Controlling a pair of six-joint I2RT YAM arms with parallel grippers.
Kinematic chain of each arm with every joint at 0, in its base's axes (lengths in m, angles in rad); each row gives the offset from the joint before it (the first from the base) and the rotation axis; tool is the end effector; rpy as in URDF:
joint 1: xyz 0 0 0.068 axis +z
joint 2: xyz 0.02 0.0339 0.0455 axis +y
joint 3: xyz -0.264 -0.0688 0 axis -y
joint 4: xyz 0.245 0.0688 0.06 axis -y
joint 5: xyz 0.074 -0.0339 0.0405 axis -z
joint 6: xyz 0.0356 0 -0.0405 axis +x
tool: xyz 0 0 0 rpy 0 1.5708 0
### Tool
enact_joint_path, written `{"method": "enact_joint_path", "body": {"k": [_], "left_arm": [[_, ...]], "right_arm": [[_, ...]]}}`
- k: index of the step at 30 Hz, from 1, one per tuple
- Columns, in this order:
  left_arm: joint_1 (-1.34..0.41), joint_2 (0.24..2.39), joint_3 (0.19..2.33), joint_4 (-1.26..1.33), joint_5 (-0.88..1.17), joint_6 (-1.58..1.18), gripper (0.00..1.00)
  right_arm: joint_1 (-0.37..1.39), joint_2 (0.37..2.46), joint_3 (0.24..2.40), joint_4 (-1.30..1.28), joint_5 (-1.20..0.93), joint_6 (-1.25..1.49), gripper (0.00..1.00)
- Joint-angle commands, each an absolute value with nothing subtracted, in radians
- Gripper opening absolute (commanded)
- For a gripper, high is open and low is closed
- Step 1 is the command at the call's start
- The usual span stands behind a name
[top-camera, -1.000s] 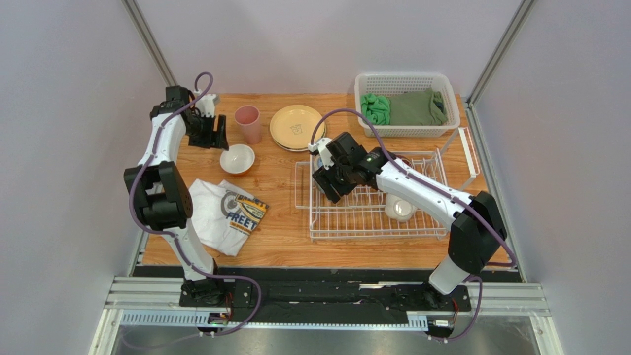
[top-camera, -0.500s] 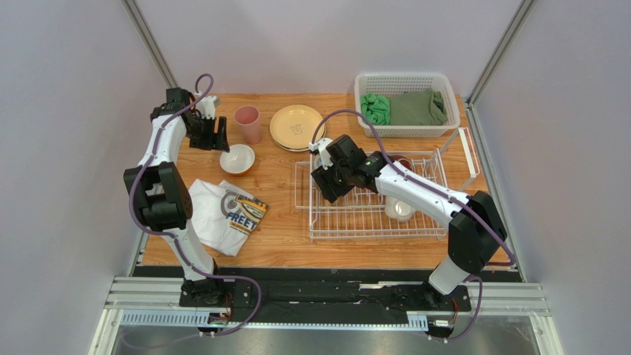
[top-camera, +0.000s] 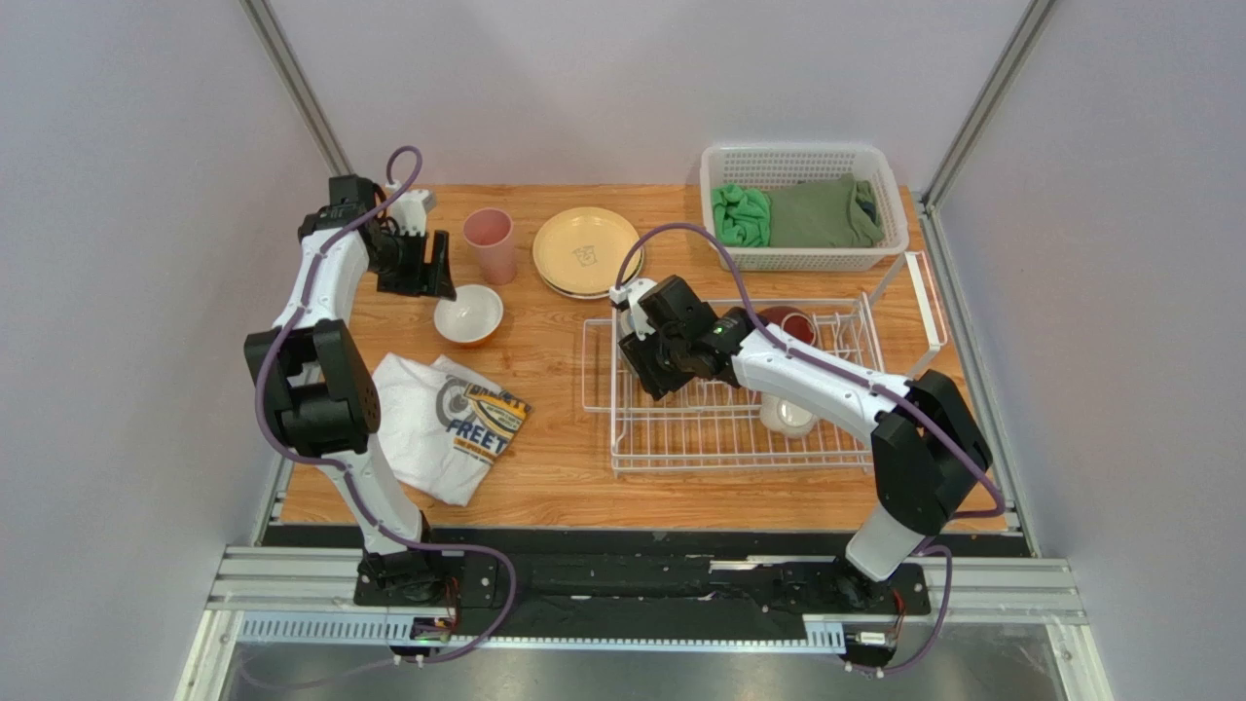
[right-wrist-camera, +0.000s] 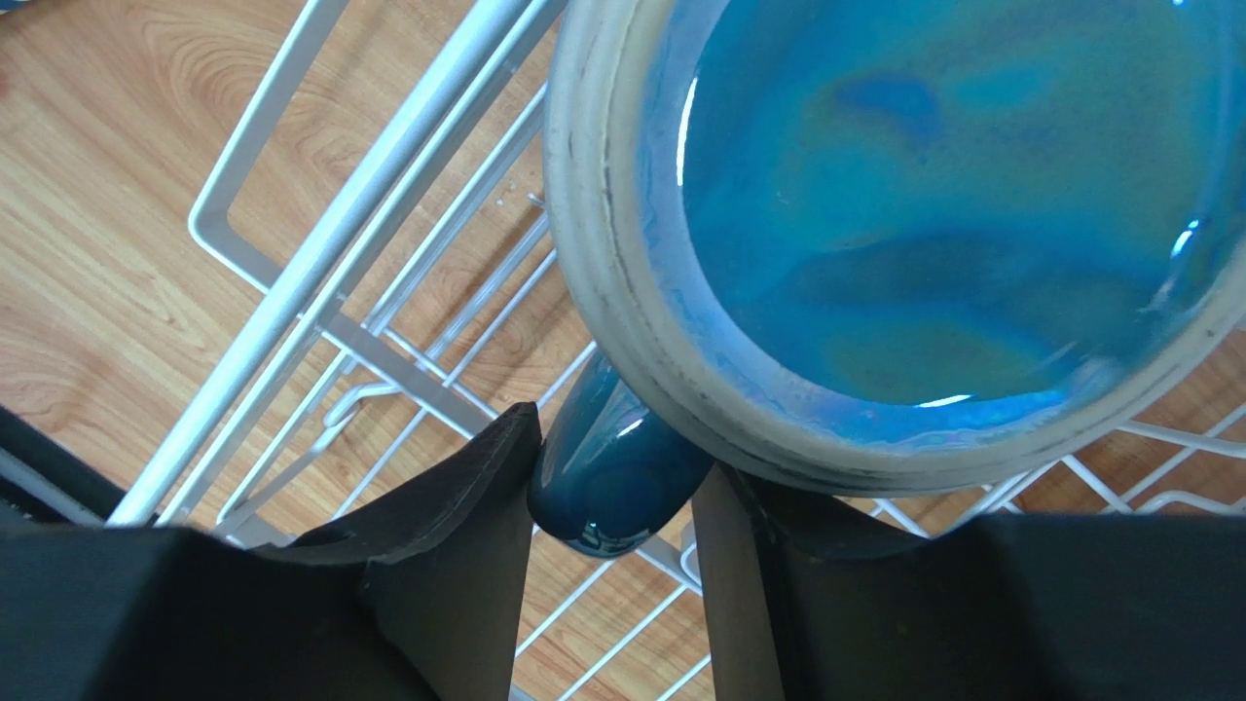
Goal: Unload the mixed dishes from the dish rack
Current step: Pick up the cup from the dish rack.
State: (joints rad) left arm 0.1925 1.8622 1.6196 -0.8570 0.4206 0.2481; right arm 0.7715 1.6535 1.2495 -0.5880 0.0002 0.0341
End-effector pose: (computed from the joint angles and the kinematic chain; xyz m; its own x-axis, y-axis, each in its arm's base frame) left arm 0.3919 0.0616 0.2709 -0.8460 0.0635 -0.5294 0.2218 0.9448 -0.2412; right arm 0.2514 0.2445 0.2437 -0.6235 -0.5589 -0.5467 -0.6763 0.7364 0.0185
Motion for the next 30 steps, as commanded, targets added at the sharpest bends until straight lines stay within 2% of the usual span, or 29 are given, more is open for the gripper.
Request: {"method": "enact_joint_path", "body": {"k": [1, 8, 13, 20, 30], "left_arm": [[0.201, 1.802, 1.612, -0.834, 0.449, 0.253, 0.76], [0.201, 1.793, 1.605, -0.833, 0.454, 0.259, 0.77], [0.201, 1.793, 1.601, -0.833, 0.460, 0.262, 0.76], [0.201, 1.793, 1.600, -0.834, 0.465, 0.262, 0.76], [0.201, 1.792, 1.594, -0.828, 0.471, 0.258, 0.76]], "right_arm": [[0.775, 1.632, 1.229, -0.523, 0.072, 0.023, 0.43], [0.775, 1.597, 1.212, -0.520, 0.097, 0.003, 0.36], [0.776, 1.575, 1.203, -0.514, 0.126, -0.035, 0.37], [0.773, 1.598, 1.212, -0.515, 0.129, -0.040, 0.50], [0.773, 1.605, 1.186, -0.466, 0.117, -0.040, 0.50]]}}
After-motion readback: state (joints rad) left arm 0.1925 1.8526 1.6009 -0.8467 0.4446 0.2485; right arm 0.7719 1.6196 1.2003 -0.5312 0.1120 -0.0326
